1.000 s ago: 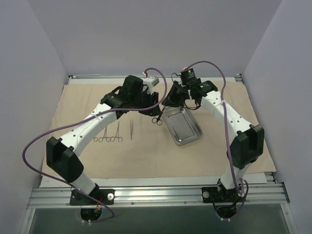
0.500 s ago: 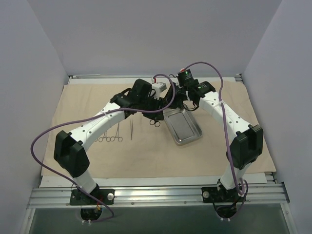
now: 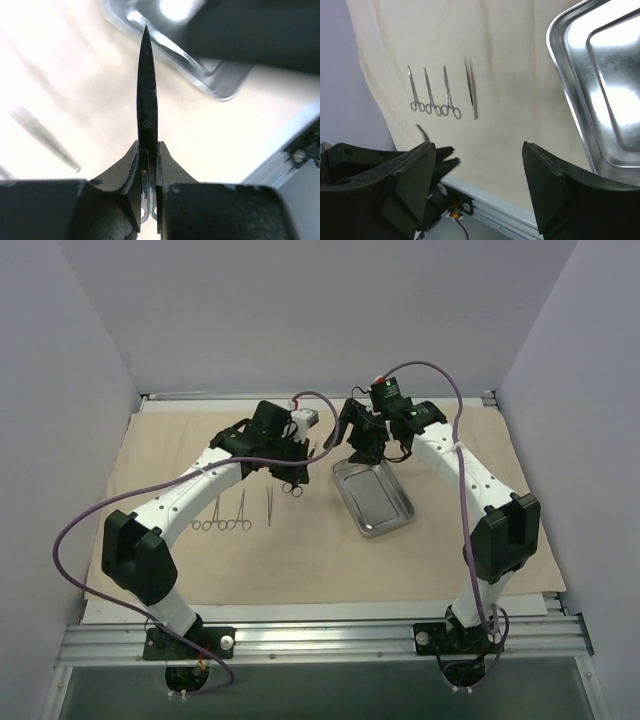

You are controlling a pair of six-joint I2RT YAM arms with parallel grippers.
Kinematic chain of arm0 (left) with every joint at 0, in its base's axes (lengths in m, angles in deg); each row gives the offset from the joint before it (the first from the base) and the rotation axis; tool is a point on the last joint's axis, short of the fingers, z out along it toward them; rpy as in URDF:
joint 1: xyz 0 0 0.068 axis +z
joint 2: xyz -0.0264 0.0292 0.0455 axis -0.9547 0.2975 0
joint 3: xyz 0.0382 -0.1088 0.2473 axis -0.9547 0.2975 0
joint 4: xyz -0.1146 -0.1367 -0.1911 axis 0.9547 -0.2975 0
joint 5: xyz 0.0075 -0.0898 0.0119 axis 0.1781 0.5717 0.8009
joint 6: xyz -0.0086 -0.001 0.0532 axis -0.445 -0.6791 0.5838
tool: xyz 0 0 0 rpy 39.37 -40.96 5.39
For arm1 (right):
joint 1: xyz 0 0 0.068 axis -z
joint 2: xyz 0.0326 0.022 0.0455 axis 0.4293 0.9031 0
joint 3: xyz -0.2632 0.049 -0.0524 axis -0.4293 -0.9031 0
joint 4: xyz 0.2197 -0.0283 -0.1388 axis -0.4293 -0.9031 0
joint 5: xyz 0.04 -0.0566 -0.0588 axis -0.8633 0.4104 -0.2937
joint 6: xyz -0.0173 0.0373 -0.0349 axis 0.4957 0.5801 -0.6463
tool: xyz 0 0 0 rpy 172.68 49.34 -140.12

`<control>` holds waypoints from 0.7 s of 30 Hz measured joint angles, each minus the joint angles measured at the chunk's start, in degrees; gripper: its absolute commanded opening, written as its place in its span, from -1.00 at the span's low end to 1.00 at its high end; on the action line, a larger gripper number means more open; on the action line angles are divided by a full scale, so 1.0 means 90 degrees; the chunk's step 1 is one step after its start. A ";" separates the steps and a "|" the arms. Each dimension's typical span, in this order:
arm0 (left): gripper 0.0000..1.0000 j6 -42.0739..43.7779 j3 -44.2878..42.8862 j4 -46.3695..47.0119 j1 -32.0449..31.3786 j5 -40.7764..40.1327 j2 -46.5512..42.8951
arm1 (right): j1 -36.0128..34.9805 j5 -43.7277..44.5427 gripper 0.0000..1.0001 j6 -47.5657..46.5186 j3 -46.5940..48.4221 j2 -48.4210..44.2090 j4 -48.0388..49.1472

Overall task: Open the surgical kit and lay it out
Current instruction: Pick up the medical item from the container, then place the medical item in the surgical kit.

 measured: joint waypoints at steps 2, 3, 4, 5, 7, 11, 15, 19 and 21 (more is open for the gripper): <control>-0.95 0.0109 0.0335 -0.0090 0.0381 -0.0049 -0.0202 | 0.0231 0.0010 0.46 -0.0165 0.0000 0.0000 -0.0087; -0.95 0.0180 0.0488 -0.0138 0.0614 -0.0095 -0.0306 | 0.0381 0.0032 0.47 -0.0236 0.0000 0.0000 -0.0138; -0.95 0.0270 0.0646 -0.0168 0.0879 -0.0170 -0.0427 | 0.0546 0.0073 0.47 -0.0321 0.0000 0.0000 -0.0197; -0.95 0.0362 0.0792 -0.0240 0.1149 -0.0240 -0.0551 | 0.0712 0.0126 0.47 -0.0398 0.0000 0.0000 -0.0255; -0.95 0.0607 0.1105 -0.0350 0.1824 -0.0418 -0.0835 | 0.0996 0.0221 0.48 -0.0554 0.0000 0.0000 -0.0369; -0.95 0.1137 0.1496 -0.0498 0.2924 -0.0690 -0.1141 | 0.1275 0.0265 0.47 -0.0767 -0.0287 -0.0107 -0.0401; -0.95 0.1530 0.1707 -0.0675 0.3563 -0.0993 -0.1027 | 0.1202 0.0063 0.48 -0.0838 -0.0719 -0.0168 -0.0469; -0.95 0.1615 0.1719 -0.0746 0.4022 -0.1438 -0.0440 | 0.1166 -0.0032 0.48 -0.0930 -0.0869 -0.0168 -0.0573; -0.95 0.1615 0.1817 -0.0702 0.4197 -0.1741 -0.0219 | 0.1168 -0.0051 0.48 -0.1005 -0.0857 -0.0170 -0.0588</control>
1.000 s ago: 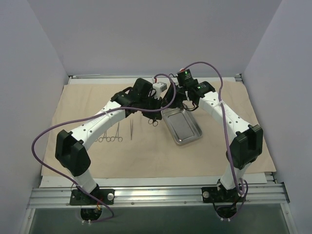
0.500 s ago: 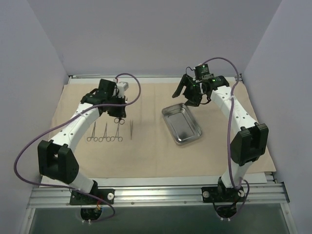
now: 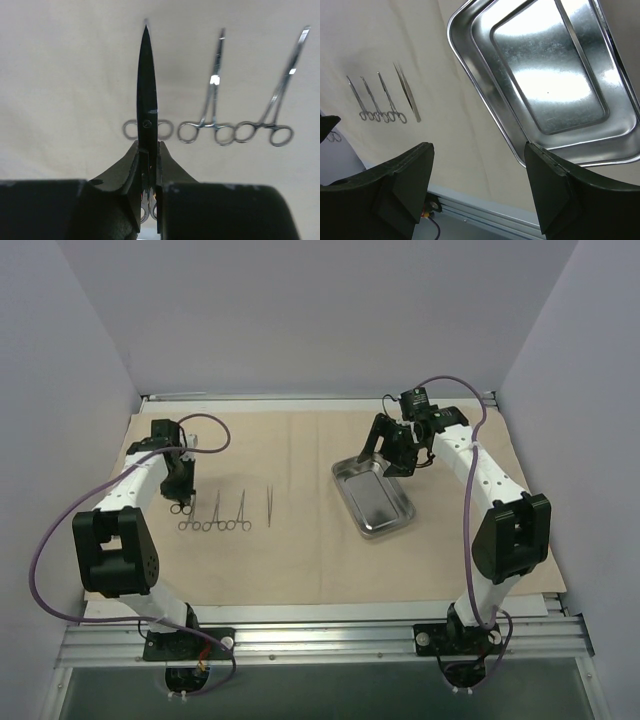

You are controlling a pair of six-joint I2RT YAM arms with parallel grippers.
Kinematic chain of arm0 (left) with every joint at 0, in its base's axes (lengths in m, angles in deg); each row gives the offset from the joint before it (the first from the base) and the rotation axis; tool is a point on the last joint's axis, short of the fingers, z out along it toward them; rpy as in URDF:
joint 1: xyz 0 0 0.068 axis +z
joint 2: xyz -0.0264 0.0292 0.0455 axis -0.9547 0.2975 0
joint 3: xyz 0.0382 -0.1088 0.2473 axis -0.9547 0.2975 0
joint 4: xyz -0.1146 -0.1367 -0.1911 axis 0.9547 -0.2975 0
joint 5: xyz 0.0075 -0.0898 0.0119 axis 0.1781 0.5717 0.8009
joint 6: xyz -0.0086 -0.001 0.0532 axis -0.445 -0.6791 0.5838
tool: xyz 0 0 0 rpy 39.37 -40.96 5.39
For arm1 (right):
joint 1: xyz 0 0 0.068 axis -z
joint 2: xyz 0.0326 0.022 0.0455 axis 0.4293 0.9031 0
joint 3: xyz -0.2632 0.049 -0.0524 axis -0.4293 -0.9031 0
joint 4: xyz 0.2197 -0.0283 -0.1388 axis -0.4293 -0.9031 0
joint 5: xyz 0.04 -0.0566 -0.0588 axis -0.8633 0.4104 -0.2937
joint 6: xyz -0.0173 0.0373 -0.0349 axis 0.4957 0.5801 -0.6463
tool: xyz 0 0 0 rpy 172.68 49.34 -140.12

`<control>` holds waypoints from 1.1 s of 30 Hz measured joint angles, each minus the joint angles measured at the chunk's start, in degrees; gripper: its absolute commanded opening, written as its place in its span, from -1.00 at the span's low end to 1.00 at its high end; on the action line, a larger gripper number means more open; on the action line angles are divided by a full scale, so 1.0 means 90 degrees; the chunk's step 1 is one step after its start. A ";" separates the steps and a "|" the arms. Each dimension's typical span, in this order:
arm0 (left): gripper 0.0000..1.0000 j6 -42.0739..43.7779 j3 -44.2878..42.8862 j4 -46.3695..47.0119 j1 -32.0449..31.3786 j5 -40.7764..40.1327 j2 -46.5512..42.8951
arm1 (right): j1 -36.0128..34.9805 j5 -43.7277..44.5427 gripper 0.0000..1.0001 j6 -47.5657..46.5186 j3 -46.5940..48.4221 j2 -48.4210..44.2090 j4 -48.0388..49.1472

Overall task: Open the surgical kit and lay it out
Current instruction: Place the medical item in the surgical kit.

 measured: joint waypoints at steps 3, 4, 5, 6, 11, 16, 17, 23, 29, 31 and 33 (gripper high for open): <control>-0.95 0.0053 0.0253 0.0056 0.0151 -0.0447 0.0078 | 0.0000 -0.0012 0.48 -0.0075 0.0000 0.0000 -0.0027; -0.95 0.0092 0.0325 0.0053 0.0197 -0.0563 0.0078 | 0.0000 -0.0032 0.48 -0.0112 0.0000 0.0000 -0.0034; -0.95 0.0126 0.0386 0.0070 0.0236 -0.0665 0.0078 | 0.0000 -0.0051 0.48 -0.0143 0.0000 0.0000 -0.0039; -0.95 0.0155 0.0449 0.0114 0.0279 -0.0753 0.0078 | 0.0000 -0.0058 0.48 -0.0168 0.0000 0.0000 -0.0041; -0.95 0.0403 0.0750 0.0306 0.0682 -0.0935 0.0075 | 0.0015 -0.0124 0.49 -0.0335 -0.0078 -0.0010 -0.0044; -0.95 0.0668 0.0784 0.0704 0.0940 -0.1146 0.0104 | 0.0177 -0.0221 0.49 -0.0525 -0.0296 -0.0022 -0.0051; -0.95 0.0729 0.0789 0.0823 0.0945 -0.1175 0.0126 | 0.0226 -0.0236 0.49 -0.0551 -0.0350 -0.0032 -0.0053; -0.95 0.0979 0.0879 0.1481 0.0942 -0.1217 0.0357 | 0.0442 -0.0362 0.49 -0.0678 -0.0573 -0.0034 -0.0056; -0.95 0.1158 0.1056 0.1736 0.0942 -0.1061 0.0437 | 0.0510 -0.0427 0.49 -0.0716 -0.0578 -0.0034 -0.0029; -0.95 0.1219 0.1056 0.1768 0.0942 -0.1025 0.0488 | 0.0532 -0.0459 0.49 -0.0731 -0.0605 -0.0036 -0.0019; -0.95 0.1258 0.1083 0.1797 0.0942 -0.0996 0.0512 | 0.0578 -0.0478 0.49 -0.0736 -0.0624 -0.0036 -0.0022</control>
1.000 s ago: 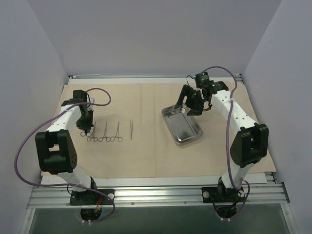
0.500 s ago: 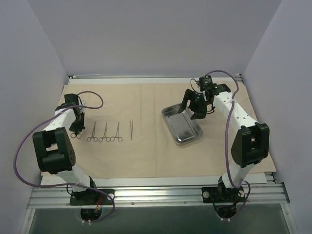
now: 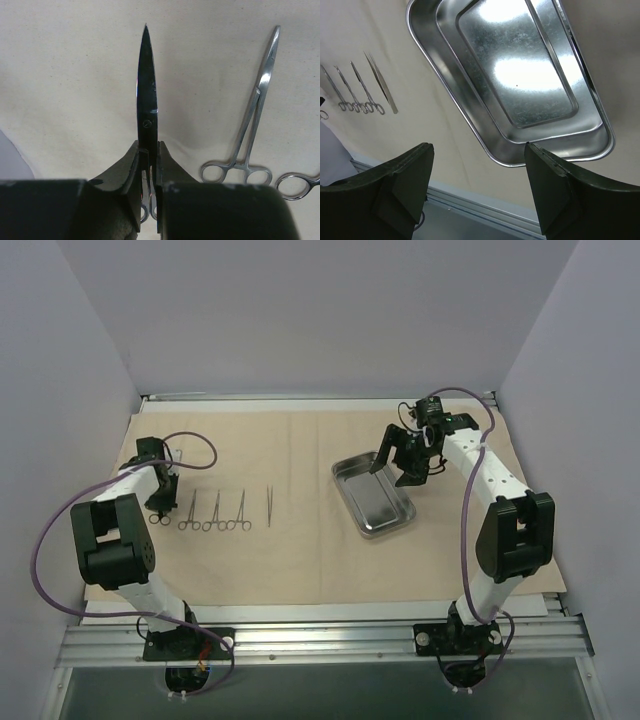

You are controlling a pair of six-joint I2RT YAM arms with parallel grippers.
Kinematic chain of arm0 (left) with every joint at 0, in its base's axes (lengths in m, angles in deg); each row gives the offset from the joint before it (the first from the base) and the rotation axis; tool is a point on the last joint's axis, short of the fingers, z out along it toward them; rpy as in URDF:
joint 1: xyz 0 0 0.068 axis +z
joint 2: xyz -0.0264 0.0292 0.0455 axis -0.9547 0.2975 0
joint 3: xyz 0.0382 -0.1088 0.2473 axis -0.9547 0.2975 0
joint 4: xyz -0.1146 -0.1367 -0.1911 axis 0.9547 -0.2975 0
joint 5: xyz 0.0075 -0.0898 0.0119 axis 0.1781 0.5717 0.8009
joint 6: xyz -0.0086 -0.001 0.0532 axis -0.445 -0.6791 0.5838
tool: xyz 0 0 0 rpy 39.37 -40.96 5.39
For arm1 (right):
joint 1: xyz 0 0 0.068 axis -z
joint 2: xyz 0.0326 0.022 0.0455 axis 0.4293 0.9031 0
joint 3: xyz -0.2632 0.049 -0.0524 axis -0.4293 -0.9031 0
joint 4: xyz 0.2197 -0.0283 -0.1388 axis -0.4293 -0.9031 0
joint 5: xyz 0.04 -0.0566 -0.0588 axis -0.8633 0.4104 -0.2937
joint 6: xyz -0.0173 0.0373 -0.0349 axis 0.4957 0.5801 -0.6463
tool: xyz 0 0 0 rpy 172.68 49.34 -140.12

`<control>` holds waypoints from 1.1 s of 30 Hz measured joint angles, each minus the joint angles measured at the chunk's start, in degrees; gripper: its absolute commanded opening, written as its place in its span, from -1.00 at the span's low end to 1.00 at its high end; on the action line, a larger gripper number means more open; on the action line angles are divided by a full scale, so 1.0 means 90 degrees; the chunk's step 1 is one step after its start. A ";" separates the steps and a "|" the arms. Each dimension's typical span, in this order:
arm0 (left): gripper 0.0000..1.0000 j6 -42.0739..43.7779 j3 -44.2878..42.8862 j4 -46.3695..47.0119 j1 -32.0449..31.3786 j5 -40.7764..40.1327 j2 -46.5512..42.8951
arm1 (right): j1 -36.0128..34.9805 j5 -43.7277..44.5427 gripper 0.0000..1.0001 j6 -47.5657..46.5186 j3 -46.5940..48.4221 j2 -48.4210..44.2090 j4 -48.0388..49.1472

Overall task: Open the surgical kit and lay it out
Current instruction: Place the medical item in the surgical kit.

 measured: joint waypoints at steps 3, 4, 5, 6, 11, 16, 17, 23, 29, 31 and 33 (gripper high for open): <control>-0.95 0.0002 0.0056 0.0027 0.0000 0.0061 0.0000 | 0.0053 -0.0019 0.49 -0.0034 0.0000 0.0000 0.0002; -0.95 0.0000 0.0080 0.0051 0.0000 0.0073 0.0000 | 0.0053 -0.0024 0.49 -0.0041 0.0000 0.0000 0.0000; -0.95 0.0000 0.0095 0.0066 0.0000 0.0095 0.0000 | 0.0056 -0.0027 0.49 -0.0046 0.0000 0.0000 0.0000; -0.95 0.0000 0.0112 0.0087 0.0000 0.0117 0.0000 | 0.0058 -0.0029 0.49 -0.0046 0.0000 0.0000 0.0002; -0.92 0.0000 0.0124 0.0160 0.0000 0.0236 0.0000 | 0.0058 -0.0080 0.49 -0.0046 0.0000 0.0000 0.0010; -0.80 0.0005 0.0124 0.0202 0.0000 0.0282 0.0017 | 0.0058 -0.0100 0.49 -0.0044 0.0000 0.0002 0.0019; -0.79 0.0002 0.0124 0.0211 0.0000 0.0284 0.0039 | 0.0058 -0.0109 0.49 -0.0044 0.0000 0.0002 0.0022; -0.74 0.0024 0.0109 0.0236 0.0000 0.0277 0.0267 | 0.0058 -0.0143 0.49 -0.0041 0.0000 0.0002 0.0046; -0.62 0.0039 0.0063 0.0236 0.0000 0.0243 0.0316 | 0.0058 -0.0170 0.49 -0.0039 0.0000 0.0005 0.0070; -0.61 0.0044 0.0022 0.0231 0.0000 0.0221 0.0352 | 0.0058 -0.0182 0.49 -0.0039 0.0000 0.0005 0.0075; -0.60 0.0041 -0.0012 0.0231 0.0002 0.0202 0.0381 | 0.0058 -0.0189 0.49 -0.0039 0.0000 0.0005 0.0083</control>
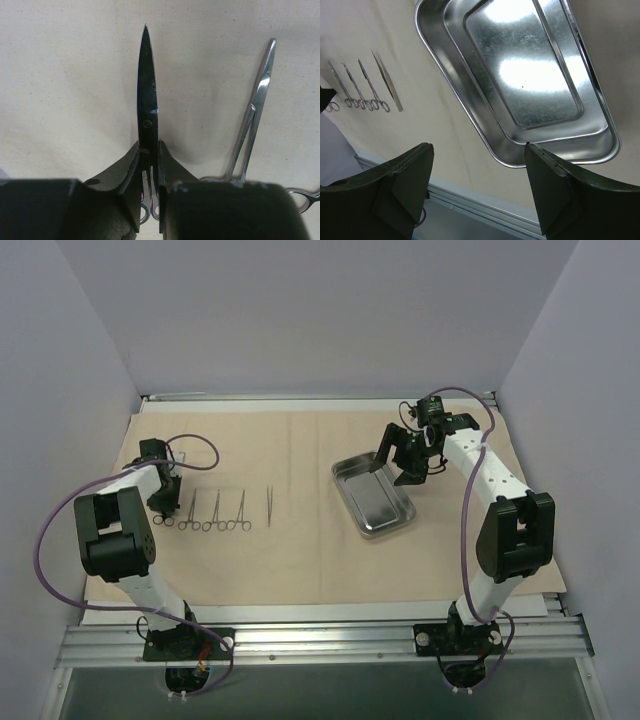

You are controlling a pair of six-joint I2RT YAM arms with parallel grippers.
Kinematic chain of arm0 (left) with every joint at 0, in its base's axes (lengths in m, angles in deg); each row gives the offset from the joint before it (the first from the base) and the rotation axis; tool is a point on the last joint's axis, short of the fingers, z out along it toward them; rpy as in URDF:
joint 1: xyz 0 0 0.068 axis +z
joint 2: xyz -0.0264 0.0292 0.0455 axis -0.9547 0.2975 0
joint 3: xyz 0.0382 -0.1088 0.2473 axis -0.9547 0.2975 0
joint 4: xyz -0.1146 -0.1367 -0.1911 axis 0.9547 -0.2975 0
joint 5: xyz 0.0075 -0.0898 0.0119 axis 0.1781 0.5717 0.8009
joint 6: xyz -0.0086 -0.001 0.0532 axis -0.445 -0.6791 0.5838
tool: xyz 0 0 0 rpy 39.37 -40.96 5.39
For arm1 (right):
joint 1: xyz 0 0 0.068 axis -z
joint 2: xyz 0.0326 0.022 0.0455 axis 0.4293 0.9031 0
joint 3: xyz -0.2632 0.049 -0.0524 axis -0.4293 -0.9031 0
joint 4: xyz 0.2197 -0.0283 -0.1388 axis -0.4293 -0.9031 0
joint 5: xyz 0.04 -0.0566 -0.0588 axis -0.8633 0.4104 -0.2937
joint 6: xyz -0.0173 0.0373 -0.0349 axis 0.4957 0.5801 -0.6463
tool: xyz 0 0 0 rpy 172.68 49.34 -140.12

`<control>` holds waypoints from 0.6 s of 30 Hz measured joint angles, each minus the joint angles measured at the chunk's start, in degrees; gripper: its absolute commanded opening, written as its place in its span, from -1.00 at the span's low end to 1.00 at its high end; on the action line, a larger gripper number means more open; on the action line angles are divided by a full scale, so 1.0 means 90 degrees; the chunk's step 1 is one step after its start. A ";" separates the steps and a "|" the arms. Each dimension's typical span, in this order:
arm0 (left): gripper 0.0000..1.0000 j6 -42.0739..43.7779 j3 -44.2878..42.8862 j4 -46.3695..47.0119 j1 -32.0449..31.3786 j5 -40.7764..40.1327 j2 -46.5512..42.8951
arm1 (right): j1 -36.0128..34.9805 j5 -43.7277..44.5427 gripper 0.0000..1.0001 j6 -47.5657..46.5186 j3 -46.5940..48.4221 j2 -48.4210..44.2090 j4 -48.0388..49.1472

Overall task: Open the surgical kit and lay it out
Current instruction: Place the medical item in the surgical kit.

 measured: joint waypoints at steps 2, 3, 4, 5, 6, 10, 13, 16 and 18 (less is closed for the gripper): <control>-0.56 0.0000 -0.0027 -0.0005 0.0000 -0.0010 0.0024 | 0.0000 0.0000 0.49 0.0000 0.0000 0.0000 0.0002; -0.53 0.0000 -0.0036 -0.0002 0.0000 -0.0022 0.0034 | 0.0000 -0.0002 0.49 0.0000 0.0000 0.0000 0.0002; -0.53 0.0002 -0.0049 -0.0005 0.0000 -0.0029 0.0044 | 0.0000 -0.0002 0.49 0.0000 0.0000 0.0000 0.0002; -0.52 0.0002 -0.0058 -0.0005 0.0000 -0.0039 0.0053 | 0.0000 -0.0002 0.49 0.0000 0.0000 0.0000 0.0002; -0.51 0.0000 -0.0063 -0.0005 0.0000 -0.0049 0.0058 | 0.0000 -0.0002 0.49 0.0000 0.0000 0.0000 0.0002; -0.45 0.0002 -0.0095 -0.0017 0.0000 -0.0075 0.0078 | 0.0000 -0.0002 0.49 0.0000 0.0000 0.0000 0.0002; -0.44 0.0005 -0.0100 -0.0015 0.0002 -0.0097 0.0083 | 0.0000 -0.0002 0.50 -0.0002 0.0000 0.0002 0.0002; -0.41 0.0002 -0.0102 -0.0015 0.0005 -0.0114 0.0085 | 0.0000 -0.0005 0.50 -0.0002 0.0000 0.0010 0.0002; -0.34 0.0002 -0.0100 -0.0012 0.0005 -0.0129 0.0085 | 0.0000 -0.0002 0.50 -0.0002 0.0000 0.0015 0.0002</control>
